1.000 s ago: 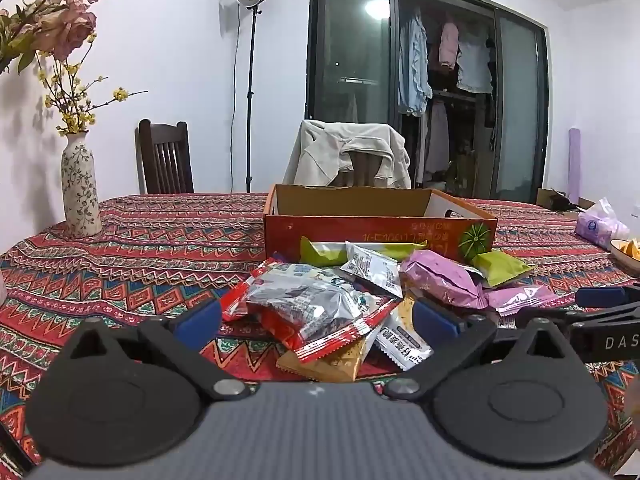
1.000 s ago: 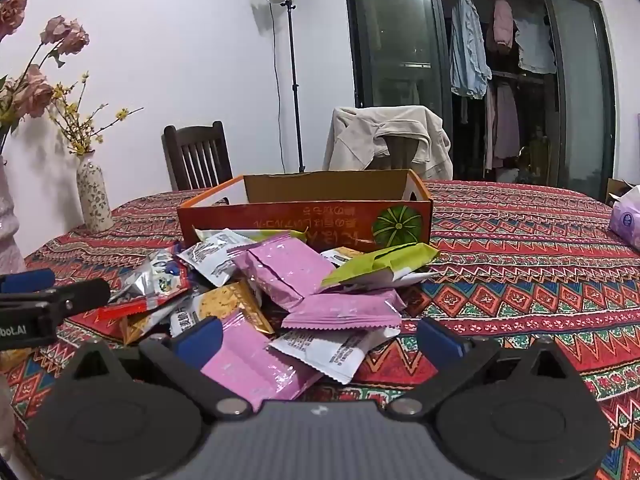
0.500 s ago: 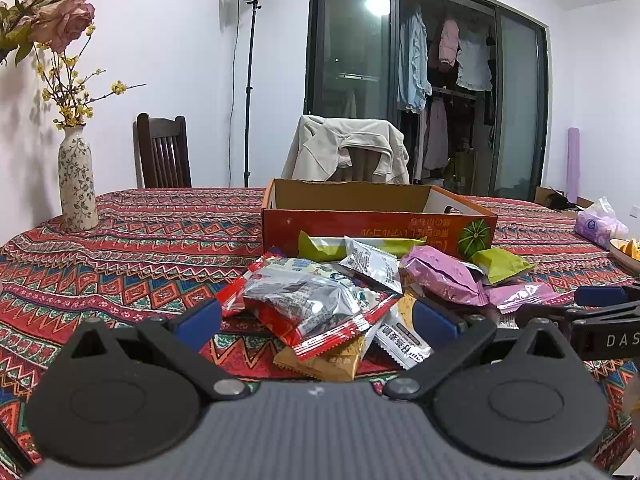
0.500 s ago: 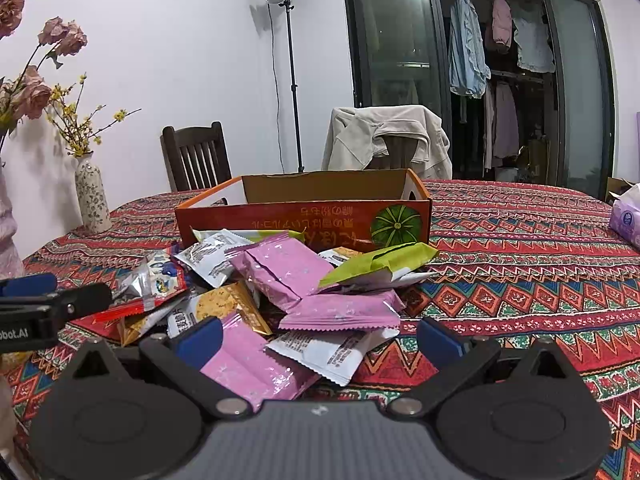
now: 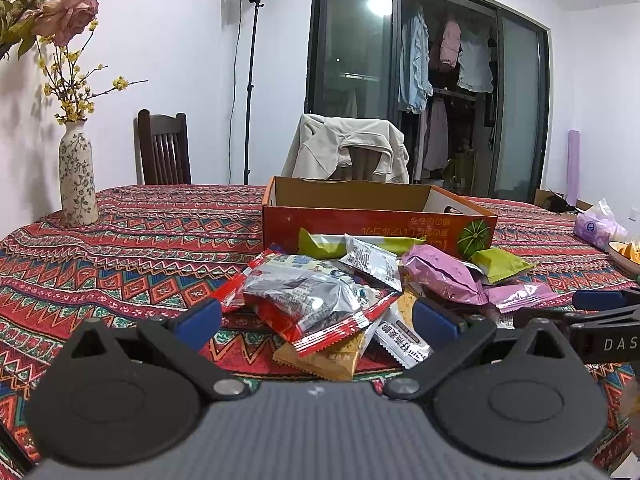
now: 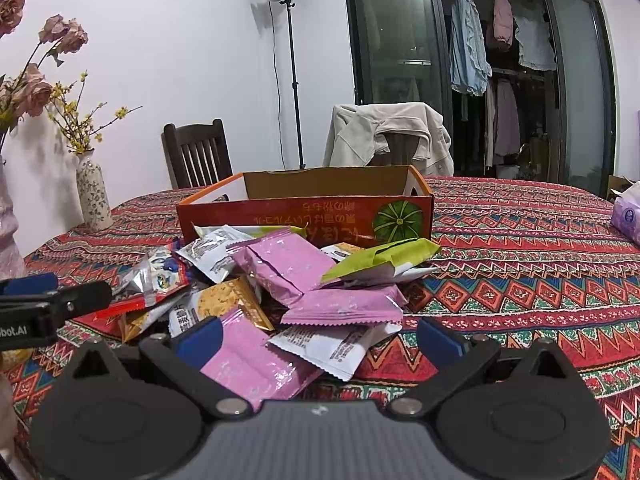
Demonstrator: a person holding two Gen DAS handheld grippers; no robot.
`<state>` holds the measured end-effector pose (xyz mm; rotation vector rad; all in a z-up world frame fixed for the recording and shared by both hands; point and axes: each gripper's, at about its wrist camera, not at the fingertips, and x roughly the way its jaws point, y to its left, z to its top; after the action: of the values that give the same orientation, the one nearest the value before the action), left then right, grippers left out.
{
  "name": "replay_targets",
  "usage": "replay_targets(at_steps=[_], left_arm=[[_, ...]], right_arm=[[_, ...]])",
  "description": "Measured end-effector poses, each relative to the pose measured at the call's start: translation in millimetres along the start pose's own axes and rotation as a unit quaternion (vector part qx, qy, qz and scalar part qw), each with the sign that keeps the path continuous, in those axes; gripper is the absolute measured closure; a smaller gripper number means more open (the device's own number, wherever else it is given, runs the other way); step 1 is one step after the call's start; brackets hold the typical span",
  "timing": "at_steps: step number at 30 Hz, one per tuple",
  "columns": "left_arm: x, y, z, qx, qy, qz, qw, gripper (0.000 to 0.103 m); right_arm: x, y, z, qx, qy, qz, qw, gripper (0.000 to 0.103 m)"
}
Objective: Organize snacks
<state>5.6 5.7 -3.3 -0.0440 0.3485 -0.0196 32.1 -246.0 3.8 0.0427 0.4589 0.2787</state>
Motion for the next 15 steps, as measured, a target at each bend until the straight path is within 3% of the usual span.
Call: replay_targets(at_steps=[15], left_arm=[[1.3, 2.3, 0.5, -0.003, 0.002, -0.001, 1.0000, 0.000]], right_arm=[[0.1, -0.9, -0.8, 0.001, 0.002, 0.002, 1.000, 0.000]])
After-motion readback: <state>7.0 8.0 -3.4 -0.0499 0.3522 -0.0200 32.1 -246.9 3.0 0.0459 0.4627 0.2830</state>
